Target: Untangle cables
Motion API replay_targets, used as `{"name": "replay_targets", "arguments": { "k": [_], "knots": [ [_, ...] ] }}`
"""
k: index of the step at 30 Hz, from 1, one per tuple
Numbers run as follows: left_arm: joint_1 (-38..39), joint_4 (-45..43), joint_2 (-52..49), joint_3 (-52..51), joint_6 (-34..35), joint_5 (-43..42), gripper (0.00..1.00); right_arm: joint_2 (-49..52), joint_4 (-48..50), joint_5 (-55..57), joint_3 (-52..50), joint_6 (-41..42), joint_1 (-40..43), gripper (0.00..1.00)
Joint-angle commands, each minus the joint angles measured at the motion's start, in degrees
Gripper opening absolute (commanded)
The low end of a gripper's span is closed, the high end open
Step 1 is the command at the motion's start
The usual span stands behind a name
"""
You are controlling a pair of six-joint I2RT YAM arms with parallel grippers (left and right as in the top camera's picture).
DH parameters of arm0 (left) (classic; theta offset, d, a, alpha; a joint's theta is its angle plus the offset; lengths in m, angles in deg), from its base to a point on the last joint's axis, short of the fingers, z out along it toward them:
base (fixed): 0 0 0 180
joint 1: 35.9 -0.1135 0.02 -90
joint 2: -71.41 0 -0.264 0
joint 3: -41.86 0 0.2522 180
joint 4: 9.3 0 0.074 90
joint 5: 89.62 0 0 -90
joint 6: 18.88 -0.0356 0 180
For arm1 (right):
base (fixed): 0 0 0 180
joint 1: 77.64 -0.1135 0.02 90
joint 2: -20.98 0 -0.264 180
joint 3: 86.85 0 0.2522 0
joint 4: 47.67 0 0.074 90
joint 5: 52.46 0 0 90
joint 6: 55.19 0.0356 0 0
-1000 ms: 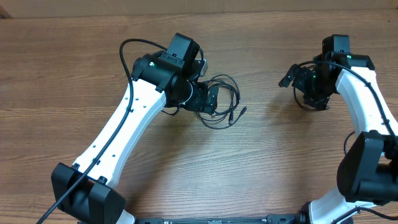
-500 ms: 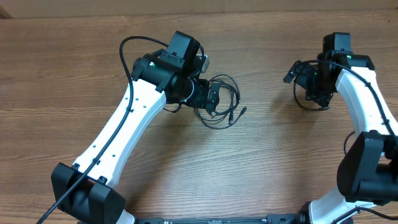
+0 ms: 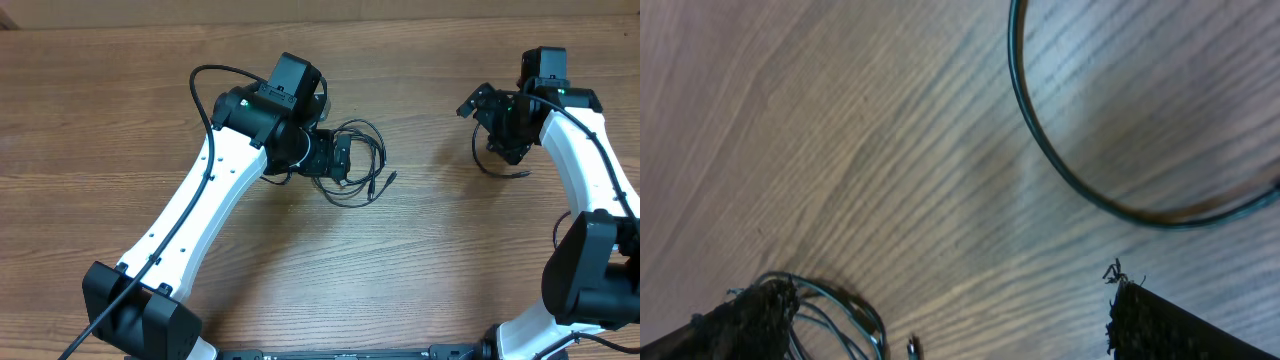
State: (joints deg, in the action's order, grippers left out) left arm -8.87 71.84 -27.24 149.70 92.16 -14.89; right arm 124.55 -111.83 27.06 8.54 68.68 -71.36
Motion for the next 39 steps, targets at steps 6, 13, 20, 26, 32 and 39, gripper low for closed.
{"name": "replay_targets", "arguments": {
  "k": [6,13,20,26,32,39],
  "knots": [
    [0.44,-1.49,-0.46,-0.11,0.81,-0.37,1.00,0.09,-2.51,-1.18,-0.20,0.61,-0.13,1.00],
    [0.44,-1.62,-0.46,-0.11,0.83,0.44,1.00,-0.04,-5.75,-0.72,0.50,-2.60,0.96,1.00],
    [0.44,-1.18,-0.46,-0.11,0.81,0.42,1.00,-0.04,-11.15,-0.52,9.20,-2.64,11.67,1.00],
    [0.44,-1.18,-0.46,-0.11,0.83,0.42,1.00,-0.04,-12.17,-0.37,12.48,-2.58,23.69,1.00],
    [0.44,-1.20,-0.46,-0.11,0.83,0.42,1.00,0.07,-15.06,5.35,12.46,5.51,33.55,1.00],
    [0.44,-1.42,-0.46,-0.11,0.83,0.42,1.00,0.07,-19.04,13.46,12.41,6.84,41.31,1.00]
  ]
}}
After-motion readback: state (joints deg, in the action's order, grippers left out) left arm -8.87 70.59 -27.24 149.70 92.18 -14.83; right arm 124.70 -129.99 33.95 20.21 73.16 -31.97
